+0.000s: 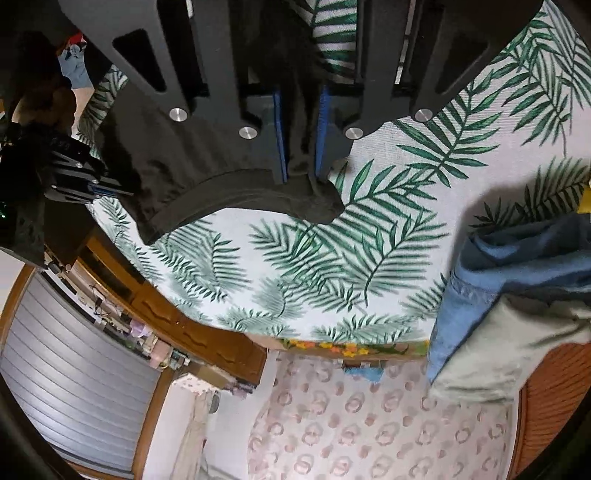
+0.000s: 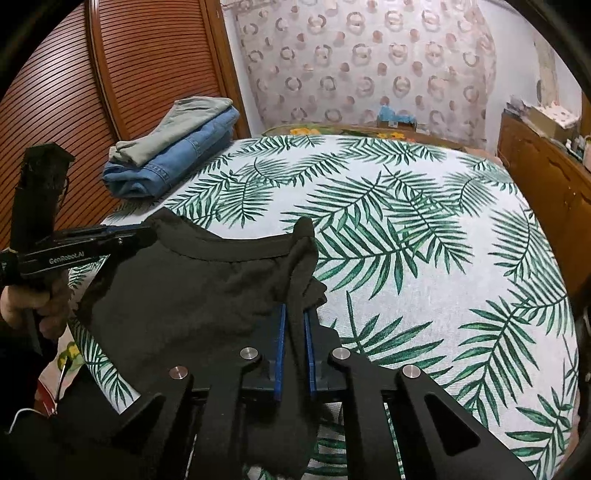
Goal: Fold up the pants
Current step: 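Lift the folded shorts with the left tool while the right tool holds the other end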
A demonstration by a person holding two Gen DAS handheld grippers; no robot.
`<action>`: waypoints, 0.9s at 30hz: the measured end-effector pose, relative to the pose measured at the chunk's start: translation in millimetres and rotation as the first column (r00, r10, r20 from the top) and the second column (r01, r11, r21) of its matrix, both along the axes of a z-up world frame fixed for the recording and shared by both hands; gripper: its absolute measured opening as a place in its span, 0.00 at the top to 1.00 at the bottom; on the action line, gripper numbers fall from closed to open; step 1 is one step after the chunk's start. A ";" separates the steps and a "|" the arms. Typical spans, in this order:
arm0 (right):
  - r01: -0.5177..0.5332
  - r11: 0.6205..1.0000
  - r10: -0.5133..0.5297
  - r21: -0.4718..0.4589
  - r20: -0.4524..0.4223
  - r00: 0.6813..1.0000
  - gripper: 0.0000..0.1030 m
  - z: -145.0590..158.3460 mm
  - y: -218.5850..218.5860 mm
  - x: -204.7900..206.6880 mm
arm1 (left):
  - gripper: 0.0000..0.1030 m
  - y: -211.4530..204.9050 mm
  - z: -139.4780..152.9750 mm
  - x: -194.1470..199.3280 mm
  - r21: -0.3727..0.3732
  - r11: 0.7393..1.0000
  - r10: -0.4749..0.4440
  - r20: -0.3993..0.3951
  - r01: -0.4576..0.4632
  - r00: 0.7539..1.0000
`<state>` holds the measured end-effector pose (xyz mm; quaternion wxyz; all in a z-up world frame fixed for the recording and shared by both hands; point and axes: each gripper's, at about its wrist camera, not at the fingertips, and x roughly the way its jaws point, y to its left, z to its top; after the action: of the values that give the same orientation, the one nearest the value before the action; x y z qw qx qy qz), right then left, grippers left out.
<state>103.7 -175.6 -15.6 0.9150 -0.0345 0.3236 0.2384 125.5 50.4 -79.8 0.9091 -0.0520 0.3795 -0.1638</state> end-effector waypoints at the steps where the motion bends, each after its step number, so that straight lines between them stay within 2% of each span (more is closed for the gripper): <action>1: -0.002 1.000 0.002 0.003 0.006 1.000 0.91 1.5 0.1 -2.0 | 0.86 -0.7 3.3 -3.2 0.001 1.000 0.000 0.012 0.000 1.000; 19: -0.038 0.999 0.036 0.014 0.150 0.988 0.92 39.0 -5.8 -38.6 | 0.88 -8.2 58.0 -39.2 0.006 1.000 0.008 0.203 -0.009 0.979; 27: -0.051 0.999 0.051 -0.006 0.202 0.978 0.92 50.9 -4.9 -39.9 | 0.89 -9.3 72.1 -38.2 0.018 1.000 0.005 0.251 -0.009 0.968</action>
<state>63.8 -180.5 35.3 0.9368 -0.0673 0.2281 0.2568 87.3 41.1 -7.7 0.9509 -0.0236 0.2626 -0.1623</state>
